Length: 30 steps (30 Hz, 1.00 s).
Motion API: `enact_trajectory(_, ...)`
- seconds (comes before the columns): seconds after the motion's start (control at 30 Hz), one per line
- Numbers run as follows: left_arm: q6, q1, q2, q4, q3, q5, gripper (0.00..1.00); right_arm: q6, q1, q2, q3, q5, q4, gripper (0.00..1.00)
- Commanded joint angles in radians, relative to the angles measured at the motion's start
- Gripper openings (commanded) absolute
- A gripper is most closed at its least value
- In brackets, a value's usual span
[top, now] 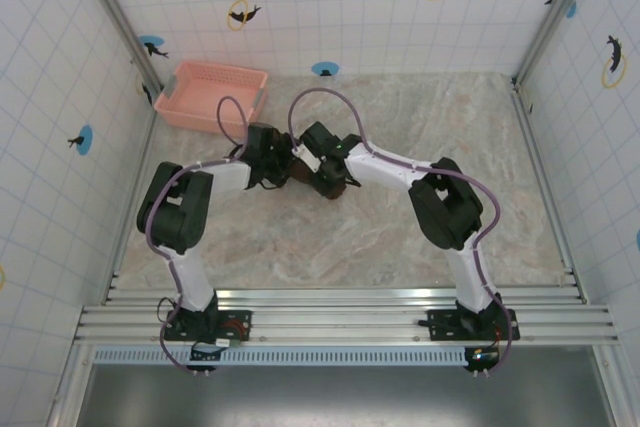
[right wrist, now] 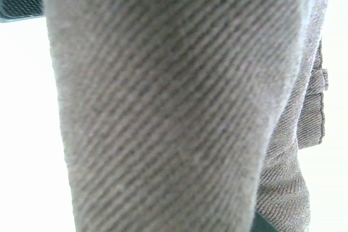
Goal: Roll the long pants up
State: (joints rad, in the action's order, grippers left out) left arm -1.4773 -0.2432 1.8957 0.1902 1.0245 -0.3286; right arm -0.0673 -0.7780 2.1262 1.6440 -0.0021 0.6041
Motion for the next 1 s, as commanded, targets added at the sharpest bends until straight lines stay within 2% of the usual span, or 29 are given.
enact_trajectory(0.0, 0.040, -0.071, 0.078, -0.099, -0.002, -0.003, 0.97, -0.028, -0.033, 0.122, -0.046, -0.306, 0.209, 0.00)
enact_trajectory(0.13, 0.072, -0.088, 0.095, -0.179, 0.038, 0.006, 0.97, -0.038, -0.030, 0.133, -0.007, -0.342, 0.213, 0.00)
enact_trajectory(0.37, 0.136, -0.100, 0.147, -0.429, 0.147, 0.004, 0.97, -0.045, -0.015, 0.148, 0.057, -0.370, 0.214, 0.00)
enact_trajectory(0.6, 0.194, -0.107, 0.256, -0.635, 0.279, -0.015, 0.95, -0.045, 0.012, 0.178, 0.116, -0.396, 0.214, 0.00)
enact_trajectory(0.63, 0.204, -0.109, 0.271, -0.656, 0.294, -0.017, 0.91, -0.045, 0.016, 0.189, 0.122, -0.397, 0.214, 0.00)
enact_trajectory(0.67, 0.215, -0.112, 0.286, -0.668, 0.309, -0.018, 0.80, -0.045, 0.019, 0.192, 0.128, -0.397, 0.214, 0.00)
enact_trajectory(0.7, 0.229, -0.115, 0.302, -0.683, 0.319, -0.020, 0.65, -0.045, 0.019, 0.191, 0.131, -0.394, 0.215, 0.00)
enact_trajectory(0.73, 0.234, -0.117, 0.313, -0.704, 0.331, -0.017, 0.49, -0.043, 0.022, 0.187, 0.132, -0.393, 0.215, 0.00)
enact_trajectory(0.8, 0.243, -0.120, 0.340, -0.745, 0.346, -0.009, 0.04, -0.039, 0.025, 0.178, 0.129, -0.380, 0.219, 0.00)
enact_trajectory(0.83, 0.243, -0.120, 0.351, -0.773, 0.350, -0.003, 0.00, -0.035, 0.027, 0.177, 0.126, -0.374, 0.220, 0.00)
enact_trajectory(0.9, 0.236, -0.124, 0.355, -0.792, 0.344, 0.023, 0.00, -0.029, 0.031, 0.142, 0.116, -0.361, 0.227, 0.00)
enact_trajectory(0.93, 0.233, -0.125, 0.352, -0.791, 0.337, 0.037, 0.00, -0.028, 0.033, 0.131, 0.112, -0.351, 0.228, 0.05)
enact_trajectory(0.97, 0.232, -0.125, 0.350, -0.791, 0.332, 0.042, 0.00, -0.028, 0.038, 0.113, 0.102, -0.335, 0.230, 0.20)
